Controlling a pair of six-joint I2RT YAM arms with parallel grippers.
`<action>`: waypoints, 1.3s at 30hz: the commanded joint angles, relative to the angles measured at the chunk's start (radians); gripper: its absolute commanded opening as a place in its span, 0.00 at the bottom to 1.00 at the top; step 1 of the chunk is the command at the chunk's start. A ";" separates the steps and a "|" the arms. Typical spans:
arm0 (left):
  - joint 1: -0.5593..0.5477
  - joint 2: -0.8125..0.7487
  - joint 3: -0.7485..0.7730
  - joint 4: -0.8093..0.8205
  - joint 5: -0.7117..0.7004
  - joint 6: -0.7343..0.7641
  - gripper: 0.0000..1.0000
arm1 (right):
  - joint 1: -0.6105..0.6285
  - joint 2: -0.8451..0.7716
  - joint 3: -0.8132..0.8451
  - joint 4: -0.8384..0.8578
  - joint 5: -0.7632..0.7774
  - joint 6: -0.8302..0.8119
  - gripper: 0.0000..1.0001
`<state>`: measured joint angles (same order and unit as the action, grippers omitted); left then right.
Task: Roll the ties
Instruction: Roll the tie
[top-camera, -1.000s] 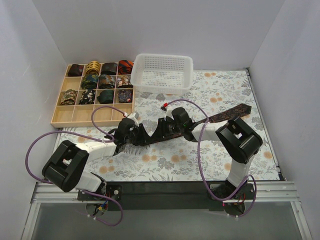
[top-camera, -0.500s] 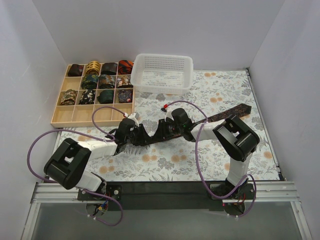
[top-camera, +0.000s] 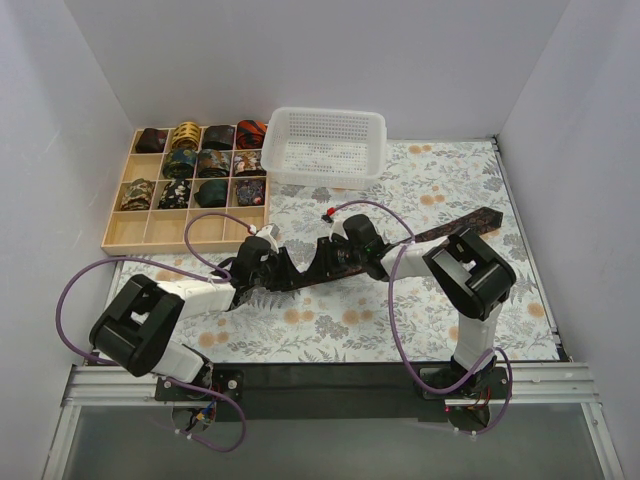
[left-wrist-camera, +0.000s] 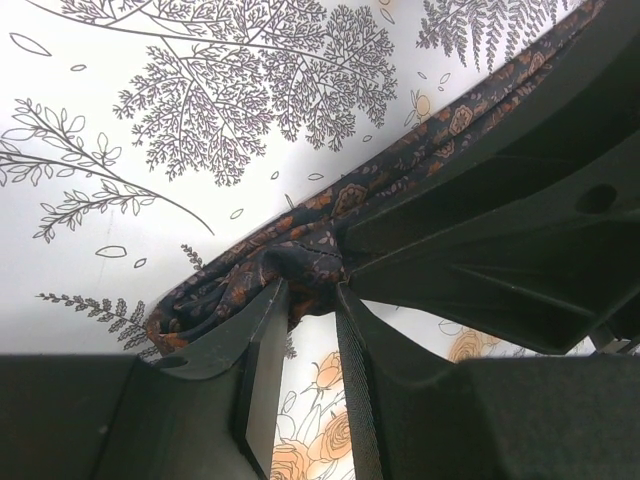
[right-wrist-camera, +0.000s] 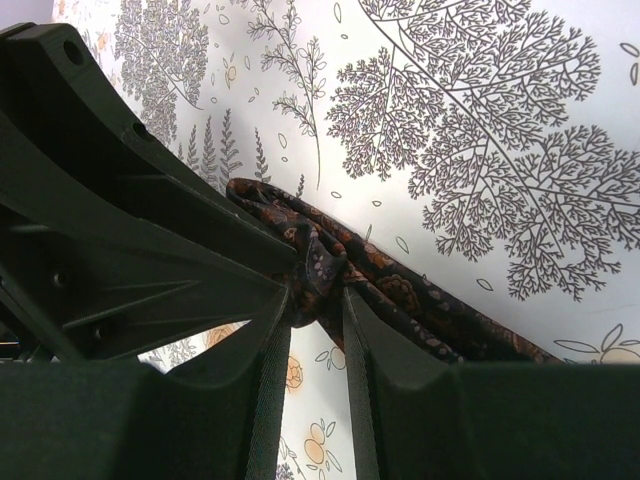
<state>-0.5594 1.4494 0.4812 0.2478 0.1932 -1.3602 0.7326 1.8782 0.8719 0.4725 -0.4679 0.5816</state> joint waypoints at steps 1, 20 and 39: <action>-0.028 -0.011 0.008 0.114 0.075 -0.007 0.28 | 0.027 0.039 0.035 0.018 -0.017 0.011 0.29; -0.028 -0.113 -0.001 0.084 0.045 0.038 0.30 | -0.002 0.052 0.001 -0.026 0.024 0.008 0.04; 0.096 -0.209 -0.136 0.008 0.064 0.046 0.51 | -0.045 0.052 -0.005 -0.048 -0.011 -0.029 0.03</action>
<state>-0.4820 1.2259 0.3405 0.2024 0.2169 -1.3167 0.6952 1.9297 0.8841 0.4721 -0.4976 0.5911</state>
